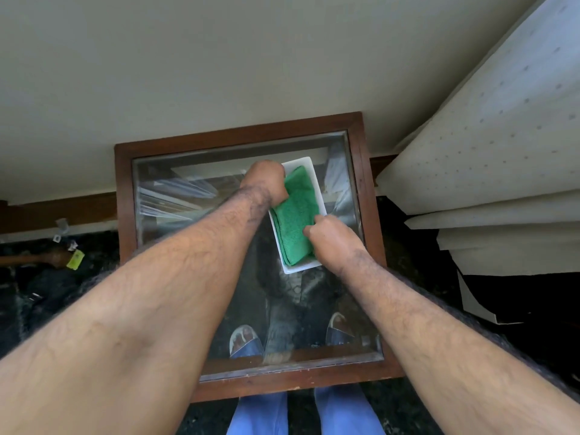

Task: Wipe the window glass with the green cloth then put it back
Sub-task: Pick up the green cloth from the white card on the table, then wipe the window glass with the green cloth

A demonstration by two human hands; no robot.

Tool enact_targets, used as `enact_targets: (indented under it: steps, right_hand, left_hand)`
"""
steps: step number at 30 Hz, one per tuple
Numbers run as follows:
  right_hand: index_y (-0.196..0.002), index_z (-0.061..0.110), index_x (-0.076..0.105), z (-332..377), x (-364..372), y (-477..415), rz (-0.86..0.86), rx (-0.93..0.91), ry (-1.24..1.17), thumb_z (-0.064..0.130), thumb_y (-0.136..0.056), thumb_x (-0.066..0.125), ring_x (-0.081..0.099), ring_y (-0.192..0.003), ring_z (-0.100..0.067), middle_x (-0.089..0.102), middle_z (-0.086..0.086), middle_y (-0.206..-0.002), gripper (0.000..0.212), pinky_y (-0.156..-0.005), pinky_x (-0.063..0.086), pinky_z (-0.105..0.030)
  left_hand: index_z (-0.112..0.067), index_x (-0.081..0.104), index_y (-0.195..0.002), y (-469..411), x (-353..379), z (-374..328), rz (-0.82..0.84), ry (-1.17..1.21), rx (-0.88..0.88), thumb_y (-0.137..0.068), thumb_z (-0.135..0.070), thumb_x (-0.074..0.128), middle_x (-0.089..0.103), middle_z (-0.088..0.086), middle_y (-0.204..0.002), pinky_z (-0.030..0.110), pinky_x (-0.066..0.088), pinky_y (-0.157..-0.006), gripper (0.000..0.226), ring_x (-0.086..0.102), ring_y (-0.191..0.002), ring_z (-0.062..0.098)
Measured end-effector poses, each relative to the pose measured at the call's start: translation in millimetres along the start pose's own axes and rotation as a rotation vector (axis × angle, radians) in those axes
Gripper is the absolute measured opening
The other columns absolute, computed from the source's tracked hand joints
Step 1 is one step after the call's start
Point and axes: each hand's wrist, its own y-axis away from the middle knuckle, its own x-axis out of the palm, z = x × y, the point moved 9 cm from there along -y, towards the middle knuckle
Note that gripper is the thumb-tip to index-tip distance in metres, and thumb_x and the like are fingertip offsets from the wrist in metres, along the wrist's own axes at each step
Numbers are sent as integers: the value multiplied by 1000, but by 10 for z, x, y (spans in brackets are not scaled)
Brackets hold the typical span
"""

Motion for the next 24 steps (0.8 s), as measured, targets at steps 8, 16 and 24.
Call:
enact_targets:
  steps: [8, 16, 24]
  right_hand:
    - [-87, 24, 64, -265, -434, 500, -54, 240, -650, 7, -80, 80, 66, -107, -18, 58, -11, -132, 24, -76, 48, -5]
    - [-82, 24, 80, -87, -1586, 1112, -288, 266, -1046, 31, -88, 79, 66, -85, -7, 79, 8, -91, 8, -73, 52, -24]
    - [-113, 21, 46, 256, -3304, 1904, -678, 110, -1021, 4, -90, 80, 76, -103, -32, 73, -9, -111, 44, -93, 60, -39]
  left_hand:
    - [-24, 61, -73, 498, -579, 117, 108, 684, 17, -79, -13, 78, 66, -6, -69, 15, 46, -40, 21, 62, -60, 12]
    - [-22, 64, -82, 1228, -1978, 16, 72, 1070, 163, -83, 3, 76, 69, -2, -75, 27, 57, -63, 28, 68, -74, 15]
    - [-17, 78, -94, 2149, -3920, -158, -105, 1302, 334, -75, 7, 84, 81, 1, -91, 30, 66, -74, 31, 77, -90, 19]
